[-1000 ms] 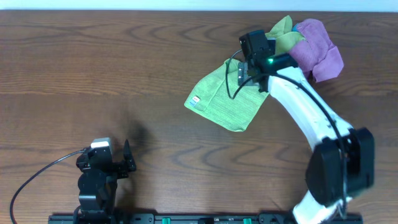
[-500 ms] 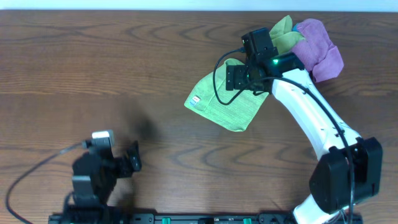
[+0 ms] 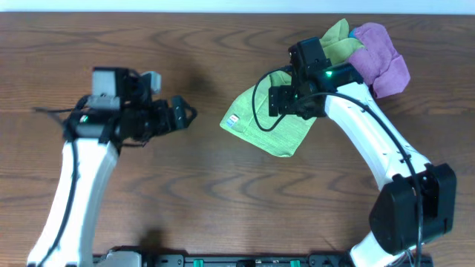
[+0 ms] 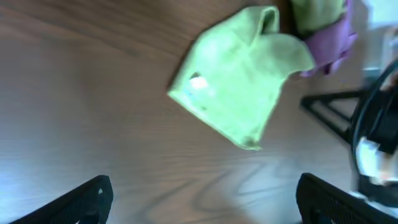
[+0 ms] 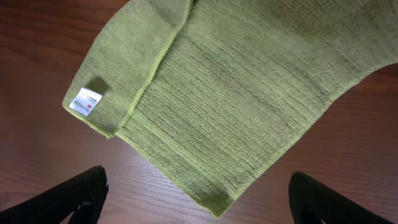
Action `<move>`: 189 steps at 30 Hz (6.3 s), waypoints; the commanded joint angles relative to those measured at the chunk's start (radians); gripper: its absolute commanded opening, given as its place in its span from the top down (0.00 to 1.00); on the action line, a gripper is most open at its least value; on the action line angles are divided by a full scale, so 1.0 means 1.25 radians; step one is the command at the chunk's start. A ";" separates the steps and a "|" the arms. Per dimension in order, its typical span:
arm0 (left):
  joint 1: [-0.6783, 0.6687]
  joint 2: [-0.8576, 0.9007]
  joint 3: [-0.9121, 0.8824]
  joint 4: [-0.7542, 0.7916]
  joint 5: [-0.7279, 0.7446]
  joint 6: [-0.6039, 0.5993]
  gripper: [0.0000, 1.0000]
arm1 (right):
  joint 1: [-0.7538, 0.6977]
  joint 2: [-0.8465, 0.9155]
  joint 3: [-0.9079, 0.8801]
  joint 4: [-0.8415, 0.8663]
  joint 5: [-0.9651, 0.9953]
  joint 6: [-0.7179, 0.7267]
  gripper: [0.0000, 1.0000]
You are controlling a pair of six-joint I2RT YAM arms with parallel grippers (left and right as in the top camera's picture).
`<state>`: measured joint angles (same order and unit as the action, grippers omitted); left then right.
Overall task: Fold the cloth
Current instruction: 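Reach the left gripper to the green cloth's tagged corner and grasp, then release the right gripper and move it to the cloth's lower edge, then grasp the cloth's lower corner with the right gripper, left holding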
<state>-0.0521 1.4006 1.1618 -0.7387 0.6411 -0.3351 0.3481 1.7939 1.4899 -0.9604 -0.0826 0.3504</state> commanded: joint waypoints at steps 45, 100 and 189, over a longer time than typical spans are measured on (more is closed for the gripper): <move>-0.240 0.416 -0.007 0.397 0.002 -0.513 0.05 | -0.004 0.005 0.000 -0.030 -0.009 -0.012 0.10; -0.116 0.459 -0.007 0.456 -0.036 -0.529 0.95 | -0.003 0.003 0.000 -0.100 -0.009 -0.020 0.15; 0.063 0.354 -0.033 0.002 0.053 -0.128 0.94 | -0.010 -0.430 -0.726 0.585 -0.136 0.356 0.99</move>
<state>0.0280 1.8652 1.1355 -0.7269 0.6872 -0.5236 0.3367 1.2762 0.5694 -0.2070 -0.2295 0.8143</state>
